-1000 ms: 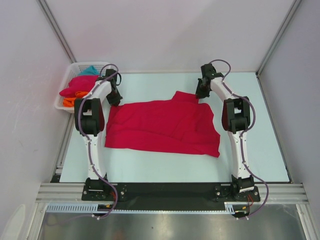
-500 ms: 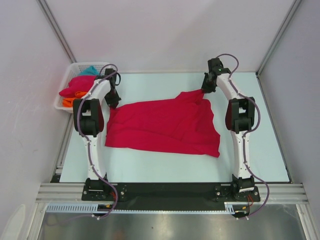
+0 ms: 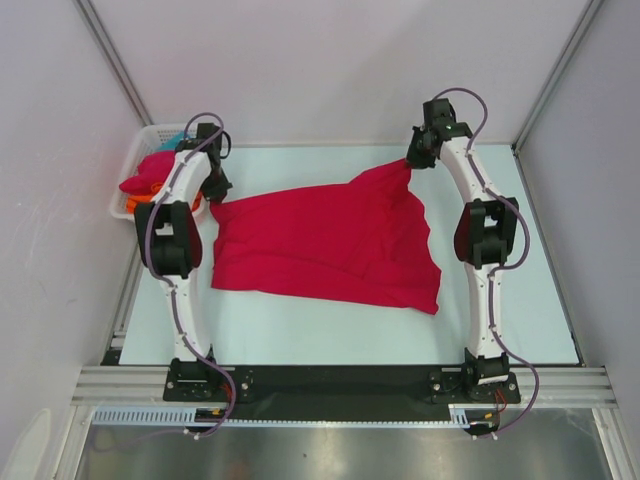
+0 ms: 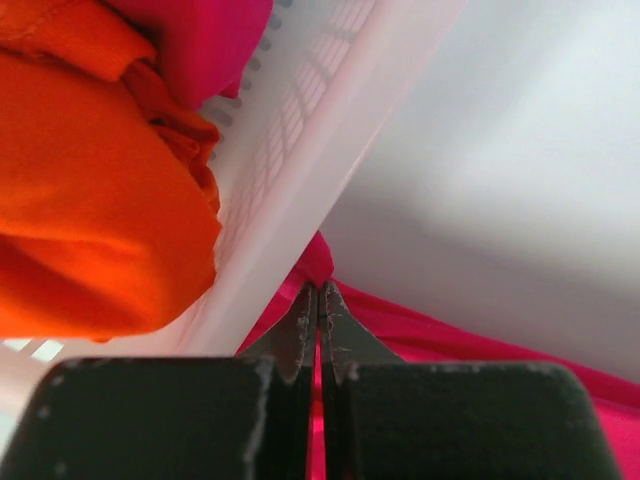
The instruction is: Fold and stack the t-shirts
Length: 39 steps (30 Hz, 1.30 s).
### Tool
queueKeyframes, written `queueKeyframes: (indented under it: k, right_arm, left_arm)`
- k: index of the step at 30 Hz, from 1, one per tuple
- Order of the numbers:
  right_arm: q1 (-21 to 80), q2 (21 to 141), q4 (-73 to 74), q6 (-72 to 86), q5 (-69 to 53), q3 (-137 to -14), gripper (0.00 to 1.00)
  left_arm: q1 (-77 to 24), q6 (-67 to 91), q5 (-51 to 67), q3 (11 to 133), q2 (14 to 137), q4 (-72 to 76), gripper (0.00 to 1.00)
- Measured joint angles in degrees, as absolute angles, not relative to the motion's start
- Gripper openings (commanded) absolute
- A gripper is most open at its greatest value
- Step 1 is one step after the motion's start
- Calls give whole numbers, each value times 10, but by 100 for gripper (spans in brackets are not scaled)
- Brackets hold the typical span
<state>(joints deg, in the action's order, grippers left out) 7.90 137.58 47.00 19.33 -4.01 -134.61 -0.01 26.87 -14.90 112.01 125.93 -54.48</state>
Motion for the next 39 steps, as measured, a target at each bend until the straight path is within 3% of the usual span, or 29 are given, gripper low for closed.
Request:
queueKeyframes:
  k: [9, 27, 39]
  right_arm:
    - [97, 1263, 460, 182, -38, -1213, 0]
    - [121, 1012, 418, 182, 13, -832, 0]
    - [152, 922, 435, 195, 61, -755, 0]
  left_arm:
    - [0, 269, -149, 1064, 1190, -543, 0]
    - [-11, 262, -142, 809, 980, -499, 0]
    - [-12, 249, -132, 722, 892, -486, 0]
